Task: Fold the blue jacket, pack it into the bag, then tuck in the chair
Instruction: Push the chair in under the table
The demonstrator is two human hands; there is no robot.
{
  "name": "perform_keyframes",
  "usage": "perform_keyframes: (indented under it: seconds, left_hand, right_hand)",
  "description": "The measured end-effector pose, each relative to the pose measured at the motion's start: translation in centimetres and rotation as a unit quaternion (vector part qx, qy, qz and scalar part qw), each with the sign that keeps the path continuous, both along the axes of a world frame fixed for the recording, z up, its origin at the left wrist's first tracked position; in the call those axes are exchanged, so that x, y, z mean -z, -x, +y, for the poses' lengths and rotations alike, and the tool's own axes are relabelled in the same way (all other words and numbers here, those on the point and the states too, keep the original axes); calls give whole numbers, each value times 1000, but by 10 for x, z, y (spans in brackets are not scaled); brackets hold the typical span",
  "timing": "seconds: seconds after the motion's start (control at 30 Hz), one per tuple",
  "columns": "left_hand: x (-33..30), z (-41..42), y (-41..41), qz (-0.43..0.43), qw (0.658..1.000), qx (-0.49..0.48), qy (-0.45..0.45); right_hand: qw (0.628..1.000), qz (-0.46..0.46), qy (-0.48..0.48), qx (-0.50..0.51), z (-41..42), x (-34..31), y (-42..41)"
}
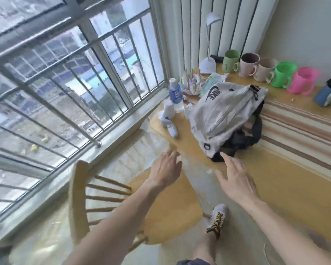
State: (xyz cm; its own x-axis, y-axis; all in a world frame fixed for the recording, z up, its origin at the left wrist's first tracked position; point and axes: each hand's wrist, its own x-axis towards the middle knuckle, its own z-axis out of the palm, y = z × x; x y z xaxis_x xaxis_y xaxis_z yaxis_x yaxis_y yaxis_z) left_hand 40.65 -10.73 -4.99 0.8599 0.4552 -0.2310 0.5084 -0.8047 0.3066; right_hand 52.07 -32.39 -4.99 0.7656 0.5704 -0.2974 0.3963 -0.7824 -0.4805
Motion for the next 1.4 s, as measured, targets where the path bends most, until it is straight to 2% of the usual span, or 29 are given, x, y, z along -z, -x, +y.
perform_keyframes:
  seconds: [0.2,0.4,0.6,0.8,0.93,1.03,1.13,1.2,1.27,1.33,1.4]
  left_hand:
    - [-67,35,167,66,993,-26,-94]
    - [-98,84,252,93,984,-32,-145]
    - [-92,137,273,108,978,17,-177]
    - [-27,236,267,119,968,122,-184]
    - [-4,283,259,137,967,162,-144]
    - [-4,297,249,133,973,169,-87]
    - [4,306,234,132,977,164,-45]
    - [7,310,227,126,985,121,12]
    - [9,317,219,128,988,73,55]
    - [11,324,215,138,985,2,103]
    - [14,330,213,148,962,-100,206]
  right_hand:
    - [995,73,-66,-1,-10,-39,184]
    - [983,156,-96,-11,22,-67,298]
    - [975,209,-76,-6,95,-56,368]
    - [979,201,-7,41,210,-10,424]
    - [985,112,107,79,246,3,447]
    - [971,71,123,193,253,-12,444]
    - [929,83,183,312,241,-12,445]
    - [902,71,198,377,231,-11,447]
    - [853,96,174,483,225,-10,446]
    - [767,169,100,611,217,-2,446]
    - [625,235,-37,743,212,10,448]
